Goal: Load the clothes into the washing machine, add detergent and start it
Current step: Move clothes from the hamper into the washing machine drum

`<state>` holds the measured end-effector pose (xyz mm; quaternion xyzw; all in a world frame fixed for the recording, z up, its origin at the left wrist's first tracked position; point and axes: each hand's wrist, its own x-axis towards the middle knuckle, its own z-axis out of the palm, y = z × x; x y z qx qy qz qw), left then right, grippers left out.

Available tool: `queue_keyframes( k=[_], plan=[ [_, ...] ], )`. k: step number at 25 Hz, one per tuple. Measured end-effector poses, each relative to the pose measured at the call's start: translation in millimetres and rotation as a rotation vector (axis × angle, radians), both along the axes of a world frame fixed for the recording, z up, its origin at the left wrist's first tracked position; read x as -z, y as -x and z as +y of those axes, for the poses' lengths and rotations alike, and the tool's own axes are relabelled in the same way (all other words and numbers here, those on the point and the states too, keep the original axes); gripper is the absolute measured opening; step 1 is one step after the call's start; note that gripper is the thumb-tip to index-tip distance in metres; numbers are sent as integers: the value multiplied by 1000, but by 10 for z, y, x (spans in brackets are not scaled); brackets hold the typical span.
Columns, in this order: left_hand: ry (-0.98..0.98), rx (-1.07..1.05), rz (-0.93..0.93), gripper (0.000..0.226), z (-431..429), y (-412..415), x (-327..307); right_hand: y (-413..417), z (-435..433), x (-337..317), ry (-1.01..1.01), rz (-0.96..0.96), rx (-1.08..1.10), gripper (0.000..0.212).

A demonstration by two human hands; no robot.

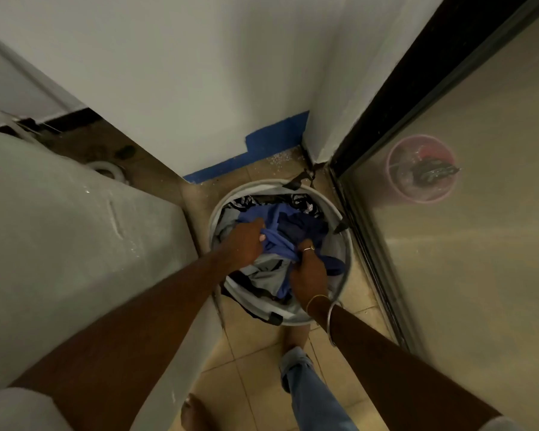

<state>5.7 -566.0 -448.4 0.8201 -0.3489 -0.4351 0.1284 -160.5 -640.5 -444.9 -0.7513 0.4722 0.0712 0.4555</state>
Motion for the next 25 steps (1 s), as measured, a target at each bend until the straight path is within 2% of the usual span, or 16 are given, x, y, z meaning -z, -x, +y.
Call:
queue_keyframes(
  k=[3,6,10,13,17,21,25],
  plan=[
    [115,-254,46,11,108,76,-584,-128,166,-637,-93,-190,326,13],
    [279,-450,98,10,324,119,-1189,-247,363,-1332,55,-223,350,22],
    [539,-523,135,13,584,117,-1926,-397,571,-2060,172,-385,459,21],
    [721,-546,171,17,924,151,-2698,-497,943,-2797,249,-718,431,19],
    [896,-588,66,52,1532,227,-3687,-668,1548,-3766,209,-1003,403,27],
    [1019,-650,-143,50,2416,218,-4579,-910,2336,-4616,54,-1161,307,26],
    [1174,-896,-264,44,3326,236,-5211,-1234,3342,-5161,-86,-1244,192,19]
  ],
)
